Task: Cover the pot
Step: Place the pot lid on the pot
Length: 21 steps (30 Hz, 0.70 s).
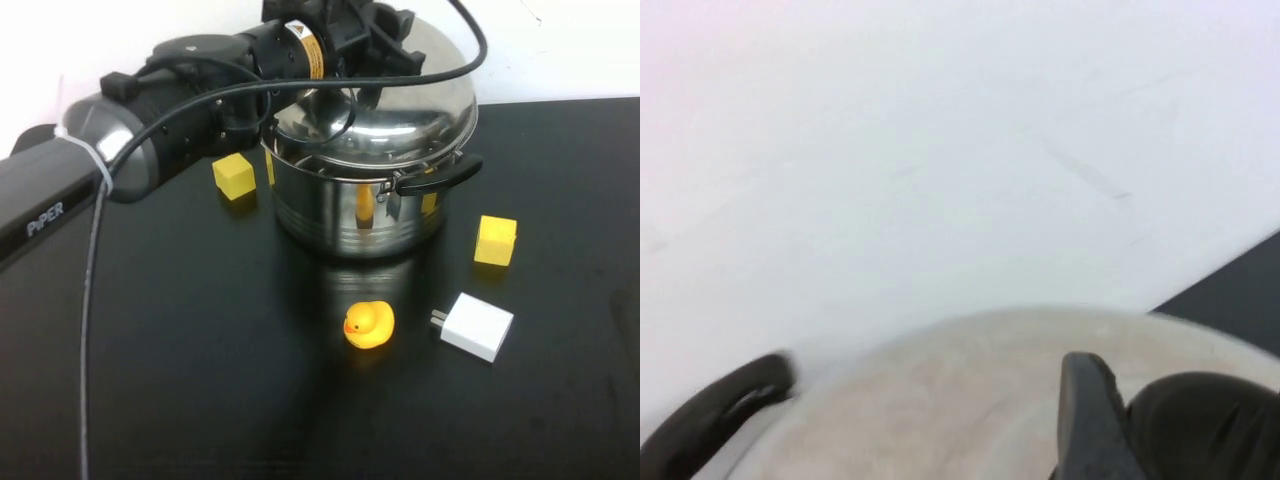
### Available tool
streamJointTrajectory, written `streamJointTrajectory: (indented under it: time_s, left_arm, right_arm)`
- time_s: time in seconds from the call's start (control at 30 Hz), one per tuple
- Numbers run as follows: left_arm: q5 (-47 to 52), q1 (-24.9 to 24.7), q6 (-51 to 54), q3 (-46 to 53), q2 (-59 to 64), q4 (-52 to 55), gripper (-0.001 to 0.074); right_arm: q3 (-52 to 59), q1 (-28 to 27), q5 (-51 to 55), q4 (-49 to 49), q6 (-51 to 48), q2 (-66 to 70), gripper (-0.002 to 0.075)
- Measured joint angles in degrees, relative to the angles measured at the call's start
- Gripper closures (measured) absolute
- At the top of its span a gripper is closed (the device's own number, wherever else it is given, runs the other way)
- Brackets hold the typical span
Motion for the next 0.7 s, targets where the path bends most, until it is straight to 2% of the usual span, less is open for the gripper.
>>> streamJointTrajectory:
  time_s: [0.7]
  left_arm:
    - [3.5, 0.0, -5.4, -1.3, 3.7, 0.0, 0.0416]
  right_arm:
    - [0.0, 0.0, 0.0, 0.0, 0.0, 0.0, 0.0728]
